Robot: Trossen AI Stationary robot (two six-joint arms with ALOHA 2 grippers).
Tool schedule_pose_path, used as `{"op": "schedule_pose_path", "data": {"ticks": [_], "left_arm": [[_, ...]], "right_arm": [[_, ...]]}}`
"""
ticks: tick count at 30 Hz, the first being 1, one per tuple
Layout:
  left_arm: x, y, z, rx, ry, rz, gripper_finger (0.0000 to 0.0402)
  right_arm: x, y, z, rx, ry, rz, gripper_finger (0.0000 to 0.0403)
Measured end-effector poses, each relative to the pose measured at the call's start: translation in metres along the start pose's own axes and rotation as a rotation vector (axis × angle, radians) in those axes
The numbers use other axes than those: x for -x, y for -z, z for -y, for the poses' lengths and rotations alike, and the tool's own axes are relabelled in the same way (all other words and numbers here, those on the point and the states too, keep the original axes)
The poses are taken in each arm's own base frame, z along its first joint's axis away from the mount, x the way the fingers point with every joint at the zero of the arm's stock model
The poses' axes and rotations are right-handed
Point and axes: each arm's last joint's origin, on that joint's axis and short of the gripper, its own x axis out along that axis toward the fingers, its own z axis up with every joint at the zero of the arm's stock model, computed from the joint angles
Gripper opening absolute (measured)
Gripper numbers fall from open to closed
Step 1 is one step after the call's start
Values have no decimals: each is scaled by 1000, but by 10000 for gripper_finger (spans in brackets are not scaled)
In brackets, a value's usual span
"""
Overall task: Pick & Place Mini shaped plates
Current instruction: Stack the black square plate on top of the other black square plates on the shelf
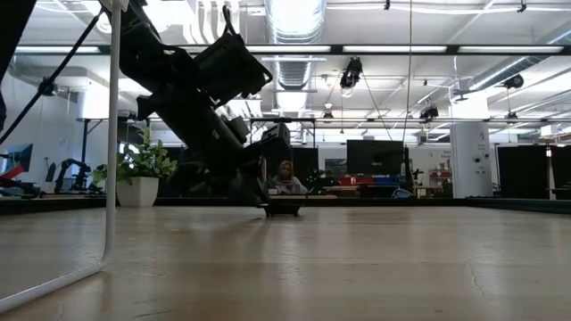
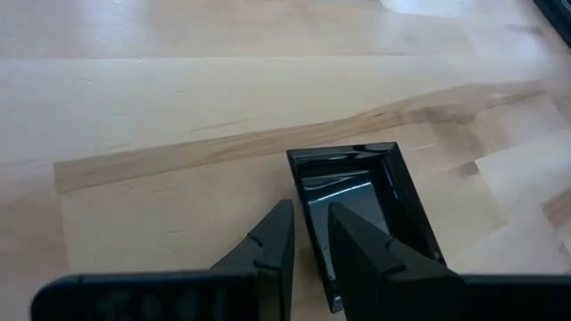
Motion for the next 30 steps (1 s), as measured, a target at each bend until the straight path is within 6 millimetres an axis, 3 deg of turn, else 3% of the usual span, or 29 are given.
{"op": "schedule_pose_path", "data": {"ticks": [23, 30], "left_arm": [[-7, 7, -3, -29, -1, -12, 64], [-7, 6, -2, -62, 6, -12, 8]], "right_arm": [[1, -1, 1, -4, 2, 9, 68], [2, -3, 2, -8, 4, 17, 68]]}}
